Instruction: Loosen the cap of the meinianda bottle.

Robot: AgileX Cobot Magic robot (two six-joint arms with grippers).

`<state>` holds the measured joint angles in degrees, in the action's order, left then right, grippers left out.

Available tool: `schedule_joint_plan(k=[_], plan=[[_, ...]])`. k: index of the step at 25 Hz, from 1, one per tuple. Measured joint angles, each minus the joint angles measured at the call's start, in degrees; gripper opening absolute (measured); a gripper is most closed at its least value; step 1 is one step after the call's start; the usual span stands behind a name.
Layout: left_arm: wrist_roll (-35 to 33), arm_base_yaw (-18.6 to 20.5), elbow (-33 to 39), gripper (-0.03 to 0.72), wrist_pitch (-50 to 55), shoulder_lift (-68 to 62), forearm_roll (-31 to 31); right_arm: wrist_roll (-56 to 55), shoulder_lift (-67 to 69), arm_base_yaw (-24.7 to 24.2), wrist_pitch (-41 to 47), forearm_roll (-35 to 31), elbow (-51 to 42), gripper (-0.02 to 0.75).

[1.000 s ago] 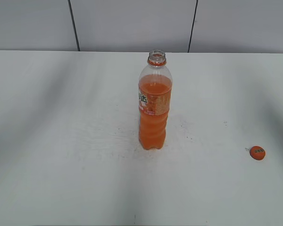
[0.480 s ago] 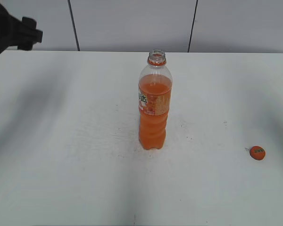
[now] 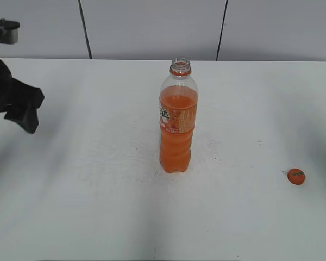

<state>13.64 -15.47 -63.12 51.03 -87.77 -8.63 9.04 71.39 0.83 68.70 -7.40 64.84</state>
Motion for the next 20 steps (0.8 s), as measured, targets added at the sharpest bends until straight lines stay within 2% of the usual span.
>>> schedule_joint_plan(k=[4, 8, 12, 20], plan=[[-1.22, 0.0, 0.0, 0.561, 11.52, 0.72, 3.09, -0.68, -1.25, 0.0, 0.52, 1.88, -4.45, 0.525], [-1.39, 0.0, 0.05, 0.546, 17.56, 5.47, 3.52, -2.29, -5.96, 0.0, 0.58, 2.04, -11.47, 0.525], [-1.39, 0.0, 2.75, 0.536, 18.1, 14.95, 3.71, -3.52, -15.67, 0.0, 0.68, 2.14, -19.23, 0.525], [-2.01, 0.0, 14.23, 0.533, 17.99, 44.52, 3.7, -3.93, -44.57, 0.0, 1.06, 2.89, -30.59, 0.525]])
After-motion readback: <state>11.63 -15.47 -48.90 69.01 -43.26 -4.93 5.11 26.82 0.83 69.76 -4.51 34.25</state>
